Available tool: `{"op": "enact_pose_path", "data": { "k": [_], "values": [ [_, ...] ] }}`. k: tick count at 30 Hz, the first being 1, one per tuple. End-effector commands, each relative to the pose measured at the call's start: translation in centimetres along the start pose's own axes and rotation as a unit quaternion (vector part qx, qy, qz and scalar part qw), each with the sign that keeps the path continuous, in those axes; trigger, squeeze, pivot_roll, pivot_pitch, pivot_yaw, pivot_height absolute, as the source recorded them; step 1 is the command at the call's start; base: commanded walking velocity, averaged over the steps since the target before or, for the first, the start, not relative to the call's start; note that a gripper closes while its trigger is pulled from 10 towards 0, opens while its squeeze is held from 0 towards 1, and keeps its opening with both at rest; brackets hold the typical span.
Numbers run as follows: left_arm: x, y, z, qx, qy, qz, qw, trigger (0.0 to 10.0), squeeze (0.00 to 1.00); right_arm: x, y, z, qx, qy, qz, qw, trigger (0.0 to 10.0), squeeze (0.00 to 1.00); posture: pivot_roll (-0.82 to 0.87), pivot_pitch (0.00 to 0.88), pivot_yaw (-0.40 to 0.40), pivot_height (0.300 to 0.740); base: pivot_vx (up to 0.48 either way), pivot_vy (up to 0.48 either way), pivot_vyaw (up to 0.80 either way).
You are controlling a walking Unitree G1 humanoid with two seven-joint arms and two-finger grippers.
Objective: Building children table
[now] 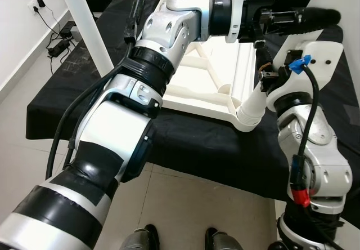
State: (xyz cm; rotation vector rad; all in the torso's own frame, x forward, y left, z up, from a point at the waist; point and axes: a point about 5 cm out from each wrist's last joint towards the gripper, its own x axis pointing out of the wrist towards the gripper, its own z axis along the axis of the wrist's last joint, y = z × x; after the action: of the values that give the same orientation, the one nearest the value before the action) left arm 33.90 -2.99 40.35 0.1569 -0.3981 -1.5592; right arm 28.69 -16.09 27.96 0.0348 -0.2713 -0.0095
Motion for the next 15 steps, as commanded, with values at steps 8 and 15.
{"op": "enact_pose_path", "data": {
  "k": [8, 15],
  "values": [
    [0.2, 0.0, -0.7, -0.001, 0.027, -0.014, 1.0, 0.0, 0.0, -0.2, 1.8, -2.8, 0.032, 0.079, 0.093, 0.992, 10.0, 1.0, -0.11, 0.236, 0.05, 0.74, 0.0, 0.0, 0.0],
    [0.1, -0.1, -0.9, 0.002, 0.027, -0.022, 0.999, 0.0, 0.0, 0.2, 0.8, -1.1, 0.023, 0.042, 0.232, 0.971, 10.0, 1.0, -0.11, 0.235, 0.049, 0.74, 0.0, 0.0, 0.0]
  ]
}}
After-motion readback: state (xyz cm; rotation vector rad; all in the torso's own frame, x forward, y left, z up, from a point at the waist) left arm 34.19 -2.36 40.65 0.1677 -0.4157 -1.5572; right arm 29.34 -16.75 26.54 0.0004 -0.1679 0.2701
